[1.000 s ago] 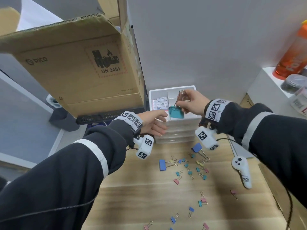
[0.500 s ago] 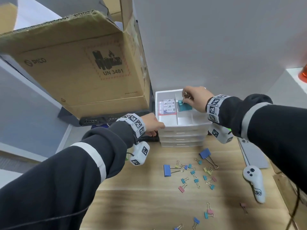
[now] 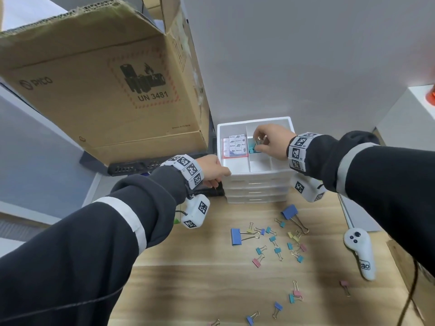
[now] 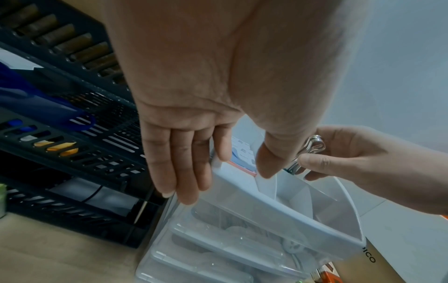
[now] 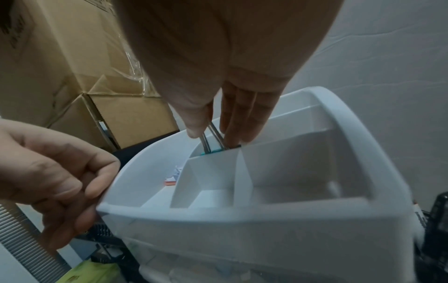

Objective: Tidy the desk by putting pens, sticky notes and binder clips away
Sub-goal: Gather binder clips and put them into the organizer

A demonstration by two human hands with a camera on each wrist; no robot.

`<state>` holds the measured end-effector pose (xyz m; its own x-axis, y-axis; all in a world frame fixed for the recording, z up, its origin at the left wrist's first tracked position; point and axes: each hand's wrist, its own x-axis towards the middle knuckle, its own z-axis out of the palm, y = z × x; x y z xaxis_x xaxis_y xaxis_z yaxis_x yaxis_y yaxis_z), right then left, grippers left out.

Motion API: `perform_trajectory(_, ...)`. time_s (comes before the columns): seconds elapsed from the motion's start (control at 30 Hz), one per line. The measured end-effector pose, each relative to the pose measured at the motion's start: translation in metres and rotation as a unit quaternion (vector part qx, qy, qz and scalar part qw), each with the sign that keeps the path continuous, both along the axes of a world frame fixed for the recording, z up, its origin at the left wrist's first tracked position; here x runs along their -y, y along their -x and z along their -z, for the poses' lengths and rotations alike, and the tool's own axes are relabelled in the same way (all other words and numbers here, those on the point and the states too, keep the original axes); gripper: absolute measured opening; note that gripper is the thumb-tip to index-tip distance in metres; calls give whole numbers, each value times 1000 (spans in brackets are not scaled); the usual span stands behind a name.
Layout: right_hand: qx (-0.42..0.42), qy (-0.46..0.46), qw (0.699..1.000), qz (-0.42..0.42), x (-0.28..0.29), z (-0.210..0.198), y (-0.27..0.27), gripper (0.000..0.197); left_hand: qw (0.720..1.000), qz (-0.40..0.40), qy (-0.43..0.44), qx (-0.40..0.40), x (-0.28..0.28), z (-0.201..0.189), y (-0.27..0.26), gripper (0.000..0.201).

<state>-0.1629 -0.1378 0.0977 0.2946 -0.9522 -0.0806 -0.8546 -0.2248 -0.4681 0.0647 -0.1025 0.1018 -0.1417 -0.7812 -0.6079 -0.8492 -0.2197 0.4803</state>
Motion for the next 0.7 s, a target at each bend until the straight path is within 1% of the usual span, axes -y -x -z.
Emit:
perform_trajectory(0.1,4,10,1000,16,-7,-1,5,49,996,38,-19,73,-8,-1,1,31)
perform_trajectory(0.17,19,43,999,26,-16,-2,9,56,991,58,-42,115,-18,1,2,34)
perform_trajectory(0.23,43,94,994,37,-28,-4,13,51,985,84,-48,143,-27,6,3,33)
perform_trajectory(0.3,76,153,984,44,-43,-3,19,35,979,108,-42,166,-37,13,5,33)
perform_trajectory(0.37,109,171,977,64,-60,2,24,20,974,122,-43,184,-44,27,6,32)
perform_trajectory(0.47,113,137,979,96,-93,33,38,9,963,158,-35,214,-57,62,12,36)
perform_trajectory(0.5,104,119,982,101,-104,49,43,8,959,173,-26,224,-61,74,14,38)
perform_trajectory(0.53,94,92,986,107,-116,70,51,8,957,182,-18,226,-67,90,17,34)
perform_trajectory(0.57,79,59,988,118,-127,92,58,8,958,185,-8,221,-74,105,20,33)
perform_trajectory(0.63,23,-24,989,147,-144,130,71,7,965,173,1,196,-87,132,22,43)
perform_trajectory(0.7,-32,-102,979,172,-151,171,82,9,971,161,16,175,-99,163,25,52)
